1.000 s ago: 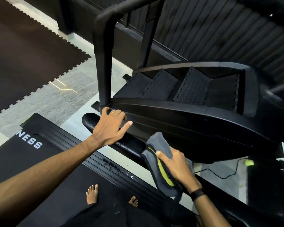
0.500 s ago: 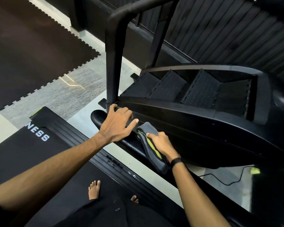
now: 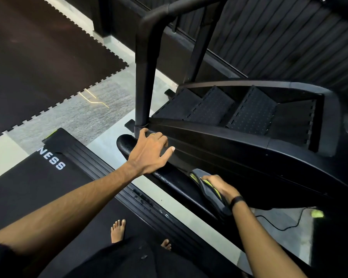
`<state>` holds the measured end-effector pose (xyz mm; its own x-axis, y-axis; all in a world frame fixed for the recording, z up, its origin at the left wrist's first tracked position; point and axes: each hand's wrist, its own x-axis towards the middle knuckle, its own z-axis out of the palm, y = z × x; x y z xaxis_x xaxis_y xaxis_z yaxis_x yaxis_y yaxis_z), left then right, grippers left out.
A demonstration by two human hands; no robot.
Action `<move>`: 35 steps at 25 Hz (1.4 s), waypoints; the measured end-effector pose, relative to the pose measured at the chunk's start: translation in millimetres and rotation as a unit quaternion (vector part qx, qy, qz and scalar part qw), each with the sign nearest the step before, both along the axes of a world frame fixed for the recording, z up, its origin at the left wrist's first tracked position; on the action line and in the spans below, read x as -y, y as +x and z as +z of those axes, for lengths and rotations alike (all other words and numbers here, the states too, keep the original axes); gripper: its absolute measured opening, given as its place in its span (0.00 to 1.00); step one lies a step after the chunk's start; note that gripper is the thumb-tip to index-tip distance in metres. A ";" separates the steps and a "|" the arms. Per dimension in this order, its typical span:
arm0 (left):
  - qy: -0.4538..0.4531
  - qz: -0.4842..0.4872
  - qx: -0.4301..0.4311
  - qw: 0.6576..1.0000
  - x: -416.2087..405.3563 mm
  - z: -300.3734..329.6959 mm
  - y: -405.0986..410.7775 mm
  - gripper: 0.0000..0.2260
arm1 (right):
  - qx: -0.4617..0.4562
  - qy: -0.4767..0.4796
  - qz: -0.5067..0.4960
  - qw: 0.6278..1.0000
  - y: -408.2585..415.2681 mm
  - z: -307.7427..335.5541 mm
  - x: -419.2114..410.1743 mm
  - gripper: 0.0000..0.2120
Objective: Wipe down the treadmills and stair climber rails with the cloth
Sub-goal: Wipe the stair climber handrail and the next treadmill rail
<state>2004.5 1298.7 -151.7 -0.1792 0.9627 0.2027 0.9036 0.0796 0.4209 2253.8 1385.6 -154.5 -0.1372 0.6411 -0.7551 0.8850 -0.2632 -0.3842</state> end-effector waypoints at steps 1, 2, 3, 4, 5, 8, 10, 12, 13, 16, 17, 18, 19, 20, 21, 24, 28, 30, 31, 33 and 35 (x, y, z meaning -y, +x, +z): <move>-0.004 -0.001 0.001 1.000 -0.3 0.5 0.6 0.16 | -0.006 -0.011 0.011 1.000 -14.0 -0.7 -1.1 0.18; -0.004 -0.002 0.002 1.000 -0.2 0.2 0.7 0.16 | -0.014 -0.012 0.013 1.000 -27.5 1.1 -0.2 0.17; -0.002 -0.001 0.005 1.000 0.1 -0.8 0.3 0.16 | -0.025 -0.001 0.005 1.000 -39.9 2.5 1.4 0.17; 0.002 0.002 0.007 1.000 0.3 -1.6 -0.3 0.17 | -0.035 0.019 -0.006 0.999 -50.3 5.9 5.5 0.19; 0.004 0.006 0.008 1.000 0.5 -1.9 -0.4 0.17 | -0.046 0.046 -0.014 0.998 -55.3 8.3 11.6 0.21; 0.000 0.005 0.004 1.000 1.3 -4.2 -0.7 0.17 | -0.067 0.136 0.002 0.988 -39.8 25.3 43.2 0.25; 0.004 0.009 0.002 1.000 1.4 -5.2 -1.5 0.17 | -0.058 0.158 0.022 0.986 -12.0 32.0 59.4 0.25; 0.003 0.014 0.006 1.000 1.3 -6.6 -1.1 0.18 | -0.041 0.135 0.015 0.990 13.4 33.3 58.8 0.25; 0.002 0.015 0.007 1.000 0.9 -6.7 -0.3 0.18 | -0.035 0.110 0.003 0.993 21.5 32.7 52.1 0.26; -0.003 0.015 0.010 1.000 -0.6 -2.3 0.8 0.19 | -0.009 0.041 -0.023 0.999 15.9 21.7 22.2 0.27; -0.009 0.012 0.010 1.000 -0.4 -0.9 1.0 0.19 | 0.000 0.026 -0.012 1.000 3.6 17.8 14.3 0.24; -0.013 0.011 0.007 1.000 -0.8 0.1 1.5 0.19 | -0.001 0.016 0.002 1.000 -10.0 15.3 9.1 0.21; -0.016 0.009 0.005 1.000 -1.1 0.7 2.1 0.19 | -0.010 0.013 0.010 1.000 -24.0 13.0 6.9 0.20; -0.017 0.008 0.005 1.000 -0.6 0.2 2.3 0.19 | -0.022 0.018 0.008 1.000 -39.4 12.5 8.2 0.22; -0.016 0.010 0.004 1.000 -0.1 -0.6 1.6 0.19 | -0.029 0.037 0.007 0.999 -53.0 12.1 11.5 0.24; -0.021 0.015 -0.005 1.000 1.8 -2.2 -0.4 0.18 | -0.044 0.134 0.017 0.990 -55.8 21.9 37.7 0.27; -0.017 0.016 -0.011 1.000 1.3 -3.1 -0.4 0.19 | -0.034 0.203 0.045 0.977 -10.6 31.1 66.8 0.28; -0.013 0.019 -0.002 1.000 1.3 -2.3 -0.2 0.18 | -0.007 0.183 0.026 0.983 10.2 28.3 60.6 0.27; -0.009 0.020 0.002 1.000 1.3 -2.0 0.7 0.18 | 0.010 0.158 0.008 0.987 17.3 27.2 53.5 0.27; -0.002 0.021 0.002 1.000 1.0 -0.6 1.1 0.18 | 0.025 0.100 -0.029 0.994 18.8 21.7 33.9 0.27; -0.004 0.018 -0.003 1.000 1.2 1.2 1.3 0.18 | 0.011 0.052 -0.042 0.998 1.6 10.6 13.9 0.27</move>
<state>2005.8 1297.5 -150.5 -0.2123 0.9573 0.1964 0.9029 0.1153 0.4142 2255.4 1371.7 -143.9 -0.0643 0.7249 -0.6859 0.8702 -0.2957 -0.3941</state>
